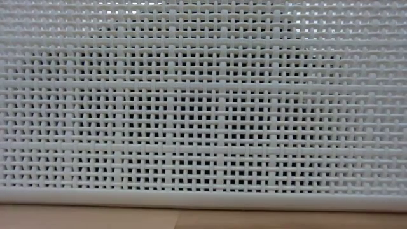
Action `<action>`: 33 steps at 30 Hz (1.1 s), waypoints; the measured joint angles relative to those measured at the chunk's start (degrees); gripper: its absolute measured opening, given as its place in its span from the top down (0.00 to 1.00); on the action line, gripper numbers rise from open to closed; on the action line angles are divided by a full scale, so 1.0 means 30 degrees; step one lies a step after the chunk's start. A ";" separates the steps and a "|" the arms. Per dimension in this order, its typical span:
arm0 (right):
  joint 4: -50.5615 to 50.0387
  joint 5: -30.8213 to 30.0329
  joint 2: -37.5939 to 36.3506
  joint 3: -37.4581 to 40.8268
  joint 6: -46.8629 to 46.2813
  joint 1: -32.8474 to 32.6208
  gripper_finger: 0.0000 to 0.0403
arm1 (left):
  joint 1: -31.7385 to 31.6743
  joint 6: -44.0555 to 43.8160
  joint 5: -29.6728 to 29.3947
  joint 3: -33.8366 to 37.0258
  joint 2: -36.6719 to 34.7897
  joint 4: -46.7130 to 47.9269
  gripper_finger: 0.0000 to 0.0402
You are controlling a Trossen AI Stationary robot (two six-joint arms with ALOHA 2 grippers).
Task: Sort clothes
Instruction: Put the black pants into the bottom white bin
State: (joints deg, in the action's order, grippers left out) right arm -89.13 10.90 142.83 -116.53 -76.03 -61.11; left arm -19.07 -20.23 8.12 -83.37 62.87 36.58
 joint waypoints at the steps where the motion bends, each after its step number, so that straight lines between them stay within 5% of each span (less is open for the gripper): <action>1: 0.0083 0.0005 0.0014 0.0007 -0.0014 0.0113 0.39 | 0.0000 -0.0012 0.0006 0.0000 0.0000 -0.0005 0.43; 8: 0.0509 -0.0288 -0.0524 0.0152 -0.0234 0.0585 0.90 | 0.0000 -0.0016 0.0006 0.0000 0.0000 -0.0005 0.43; 19: 0.0486 -0.1922 -0.5879 0.0255 -0.3273 0.0406 0.91 | 0.0000 -0.0023 0.0006 0.0000 0.0000 -0.0021 0.43; 33: -0.0278 -0.9402 -1.3948 0.0206 -0.5395 0.0151 0.91 | 0.0000 -0.0008 0.0006 0.0000 0.0000 -0.0028 0.43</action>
State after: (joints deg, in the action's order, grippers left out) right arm -89.96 -17.30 100.98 -115.91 -92.22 -60.65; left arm -19.07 -20.25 8.14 -83.37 62.87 36.49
